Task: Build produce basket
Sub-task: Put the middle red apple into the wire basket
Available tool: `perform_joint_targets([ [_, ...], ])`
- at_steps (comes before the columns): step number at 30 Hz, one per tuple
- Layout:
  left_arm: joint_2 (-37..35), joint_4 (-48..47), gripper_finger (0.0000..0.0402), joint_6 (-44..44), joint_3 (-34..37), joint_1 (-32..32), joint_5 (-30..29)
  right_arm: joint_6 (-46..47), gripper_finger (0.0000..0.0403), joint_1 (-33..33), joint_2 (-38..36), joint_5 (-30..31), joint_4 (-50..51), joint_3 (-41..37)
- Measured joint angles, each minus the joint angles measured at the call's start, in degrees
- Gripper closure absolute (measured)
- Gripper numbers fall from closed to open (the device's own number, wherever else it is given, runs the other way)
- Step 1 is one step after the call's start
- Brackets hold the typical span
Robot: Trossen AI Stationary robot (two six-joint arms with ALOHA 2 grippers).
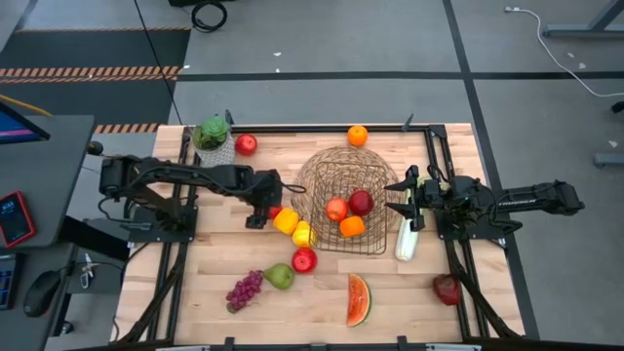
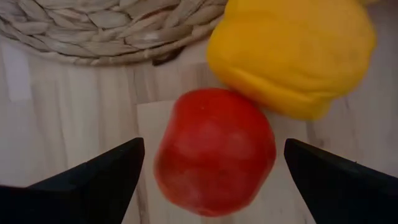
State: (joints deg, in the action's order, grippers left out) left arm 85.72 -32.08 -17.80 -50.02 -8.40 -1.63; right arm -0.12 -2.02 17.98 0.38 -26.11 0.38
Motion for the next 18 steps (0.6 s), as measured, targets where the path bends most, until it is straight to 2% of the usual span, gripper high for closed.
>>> perform_joint_targets([
  [9, 3.9, 0.9, 0.0008, 6.4, 0.0, 0.0, 0.0, 0.0, 0.0172, 0.0, 0.0, 0.0, 0.0, 0.0],
  [18, 4.3, 0.2, 0.0029, 4.7, 0.0, 0.9, 0.0, 0.0, 0.0172, 0.0, 0.0, 0.0, 0.0, 0.0],
])
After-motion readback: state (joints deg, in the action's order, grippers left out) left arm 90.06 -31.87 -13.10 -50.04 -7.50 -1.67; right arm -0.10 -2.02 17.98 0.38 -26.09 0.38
